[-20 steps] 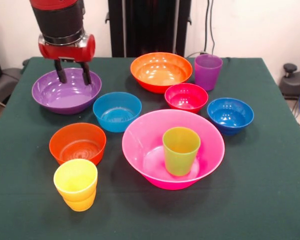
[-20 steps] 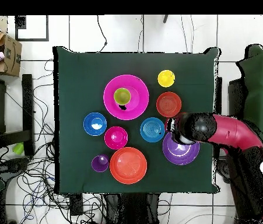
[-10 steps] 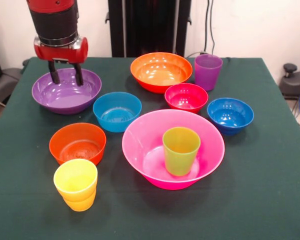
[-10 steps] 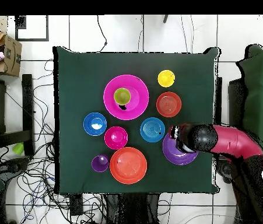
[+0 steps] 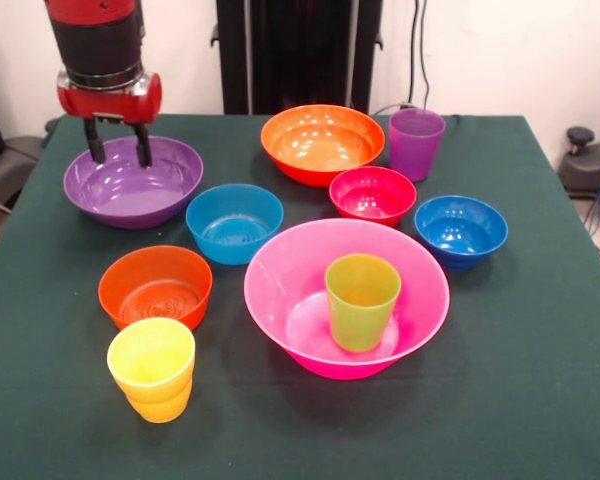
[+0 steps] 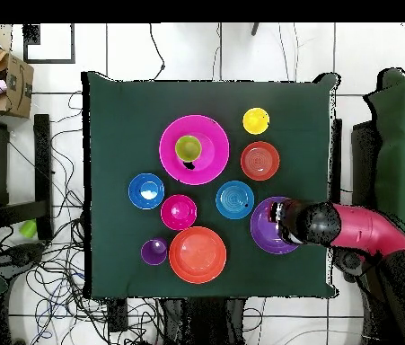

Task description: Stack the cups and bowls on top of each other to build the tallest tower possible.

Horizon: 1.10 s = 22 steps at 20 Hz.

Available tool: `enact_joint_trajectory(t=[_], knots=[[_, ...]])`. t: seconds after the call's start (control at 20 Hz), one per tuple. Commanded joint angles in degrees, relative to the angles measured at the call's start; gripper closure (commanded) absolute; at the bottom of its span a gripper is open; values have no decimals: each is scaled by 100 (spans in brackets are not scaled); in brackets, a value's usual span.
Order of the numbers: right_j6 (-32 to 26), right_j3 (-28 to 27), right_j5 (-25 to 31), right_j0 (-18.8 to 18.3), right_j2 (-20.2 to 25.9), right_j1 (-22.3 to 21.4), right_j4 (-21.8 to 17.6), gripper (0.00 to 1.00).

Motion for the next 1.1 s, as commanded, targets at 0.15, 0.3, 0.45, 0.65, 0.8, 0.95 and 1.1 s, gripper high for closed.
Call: enact_joint_trajectory(t=[0.15, 0.3, 0.45, 0.65, 0.8, 0.95, 1.1], knots=[[-1255, -380, 16, -257, 300, 380, -616, 0], [-1318, -481, 82, -305, 366, 480, -655, 0], [-1292, -563, -17, -347, 389, 702, -752, 0], [-1224, -669, -187, -334, 378, 950, -913, 0], [-1037, -609, -352, -280, 321, 1051, -1020, 0], [-752, -500, -630, -231, 237, 1114, -1168, 0], [-744, -469, -686, -274, 254, 1142, -1229, 0]])
